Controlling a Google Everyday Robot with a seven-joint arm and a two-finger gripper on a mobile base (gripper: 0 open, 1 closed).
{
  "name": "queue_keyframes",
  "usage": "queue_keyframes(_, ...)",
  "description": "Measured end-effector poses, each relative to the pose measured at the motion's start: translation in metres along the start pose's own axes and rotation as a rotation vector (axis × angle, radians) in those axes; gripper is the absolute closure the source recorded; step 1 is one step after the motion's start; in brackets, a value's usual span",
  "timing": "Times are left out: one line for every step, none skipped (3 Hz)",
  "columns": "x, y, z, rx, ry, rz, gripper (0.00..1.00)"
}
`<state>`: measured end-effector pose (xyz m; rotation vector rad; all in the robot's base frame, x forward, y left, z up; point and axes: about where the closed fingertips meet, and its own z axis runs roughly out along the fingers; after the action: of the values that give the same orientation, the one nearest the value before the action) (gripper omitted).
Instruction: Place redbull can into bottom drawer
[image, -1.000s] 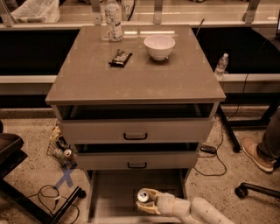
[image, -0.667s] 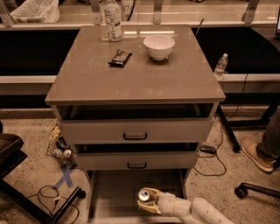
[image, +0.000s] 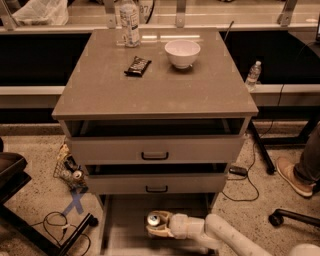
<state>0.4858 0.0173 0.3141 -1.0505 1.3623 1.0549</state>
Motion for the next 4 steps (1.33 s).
queue_keyframes(0.017,-0.011,0.031,-0.085,-0.002,-0.005,1.00)
queue_keyframes(0.039,-0.018,0.055,-0.150,0.014,-0.010,1.00)
queue_keyframes(0.061,-0.015,0.064,-0.176,0.023,-0.013,1.00)
queue_keyframes(0.082,-0.007,0.069,-0.189,0.030,-0.020,1.00)
